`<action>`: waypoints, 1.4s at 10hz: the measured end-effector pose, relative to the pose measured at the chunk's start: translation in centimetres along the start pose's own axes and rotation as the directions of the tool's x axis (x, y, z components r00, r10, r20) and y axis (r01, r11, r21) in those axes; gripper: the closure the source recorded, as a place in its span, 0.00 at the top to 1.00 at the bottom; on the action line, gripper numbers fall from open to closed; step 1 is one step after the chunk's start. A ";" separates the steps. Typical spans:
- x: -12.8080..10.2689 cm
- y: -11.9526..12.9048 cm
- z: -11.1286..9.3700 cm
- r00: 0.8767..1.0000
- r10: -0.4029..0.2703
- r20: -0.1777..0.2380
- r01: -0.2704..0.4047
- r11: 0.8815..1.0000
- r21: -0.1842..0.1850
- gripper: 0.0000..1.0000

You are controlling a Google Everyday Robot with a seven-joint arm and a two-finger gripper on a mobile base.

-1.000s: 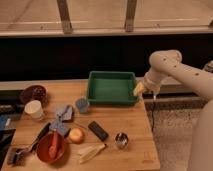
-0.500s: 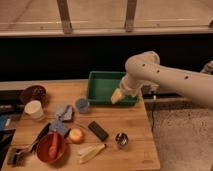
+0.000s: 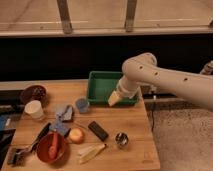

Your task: Place pepper in paper cup

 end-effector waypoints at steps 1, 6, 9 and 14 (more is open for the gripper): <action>0.0 0.0 0.0 1.000 0.000 0.000 0.000 1.000 0.000 0.69; -1.4 6.2 -1.0 0.990 -0.142 0.016 0.142 0.990 -0.025 0.69; -2.6 16.9 -1.6 0.951 -0.308 0.040 0.309 0.950 -0.045 0.69; -1.1 30.4 -2.4 0.851 -0.519 0.076 0.524 0.848 -0.073 0.69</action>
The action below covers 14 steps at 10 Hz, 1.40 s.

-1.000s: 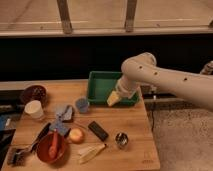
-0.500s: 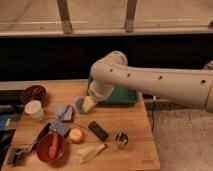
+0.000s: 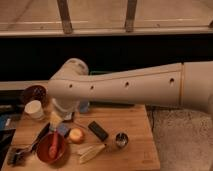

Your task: Place pepper in paper cup

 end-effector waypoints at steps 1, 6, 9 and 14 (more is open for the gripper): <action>-0.2 0.4 0.0 1.000 -0.010 0.001 0.010 1.000 -0.002 0.69; 0.1 0.1 0.0 1.000 -0.004 -0.002 0.004 1.000 0.003 0.69; -1.3 1.3 1.5 0.998 -0.063 -0.010 0.062 0.997 -0.036 0.69; -5.1 5.5 10.3 0.986 -0.149 -0.068 0.139 0.981 -0.137 0.69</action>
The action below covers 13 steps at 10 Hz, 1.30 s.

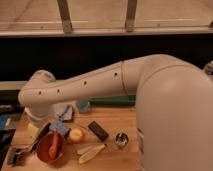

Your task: Place pepper in paper cup

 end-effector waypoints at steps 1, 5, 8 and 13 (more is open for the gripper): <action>0.3 0.1 1.5 1.000 0.007 -0.013 -0.007 1.000 -0.016 0.69; 2.5 -1.0 3.4 0.996 0.087 -0.032 -0.088 0.995 -0.042 0.69; 1.6 -2.1 3.6 0.994 0.102 -0.027 -0.103 0.994 -0.044 0.69; 2.6 -4.0 5.9 0.985 0.159 -0.073 -0.163 0.985 -0.050 0.69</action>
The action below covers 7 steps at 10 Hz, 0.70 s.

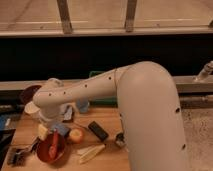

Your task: Place pepper in paper cup

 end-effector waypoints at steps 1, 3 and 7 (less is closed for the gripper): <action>0.5 -0.6 0.3 1.000 0.025 -0.004 -0.025 1.000 -0.003 0.69; 1.3 -1.6 0.8 0.998 0.064 -0.001 -0.064 0.998 -0.016 0.69; 1.7 -1.4 1.4 0.996 0.092 0.020 -0.091 0.995 -0.049 0.67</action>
